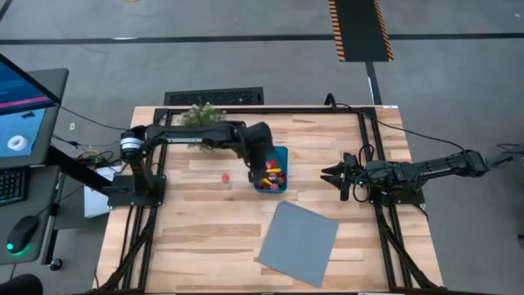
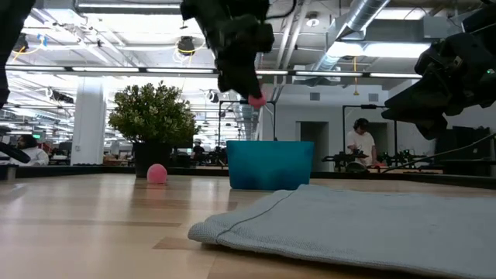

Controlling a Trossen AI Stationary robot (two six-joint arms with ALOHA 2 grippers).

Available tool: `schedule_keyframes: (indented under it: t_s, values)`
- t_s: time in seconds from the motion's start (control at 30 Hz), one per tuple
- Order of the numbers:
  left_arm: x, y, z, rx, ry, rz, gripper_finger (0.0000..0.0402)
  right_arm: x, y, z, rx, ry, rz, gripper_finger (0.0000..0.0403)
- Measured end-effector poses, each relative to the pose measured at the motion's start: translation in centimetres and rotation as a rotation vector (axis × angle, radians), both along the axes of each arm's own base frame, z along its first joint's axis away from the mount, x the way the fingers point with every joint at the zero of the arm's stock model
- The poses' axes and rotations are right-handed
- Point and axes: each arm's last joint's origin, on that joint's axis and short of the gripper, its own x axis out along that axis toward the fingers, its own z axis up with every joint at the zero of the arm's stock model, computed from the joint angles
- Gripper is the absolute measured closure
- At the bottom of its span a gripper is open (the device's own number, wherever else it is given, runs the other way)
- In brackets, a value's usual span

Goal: Pick and placing Produce into tupperware
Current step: Put the peach into the blue bin

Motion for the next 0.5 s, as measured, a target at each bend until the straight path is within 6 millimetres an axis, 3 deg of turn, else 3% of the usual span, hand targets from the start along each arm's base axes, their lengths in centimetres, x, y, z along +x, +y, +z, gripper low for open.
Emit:
schedule_keyframes:
  t_s: [0.37,0.5]
  values:
    - [1.7,-0.2,-4.0,0.039,0.107,0.036,0.0317,0.0,0.0,0.0,0.0,0.0,0.0,0.0244]
    - [1.7,-0.1,-4.1,0.104,0.116,0.071,0.0307,0.0,0.0,0.0,0.0,0.0,0.0,0.0244]
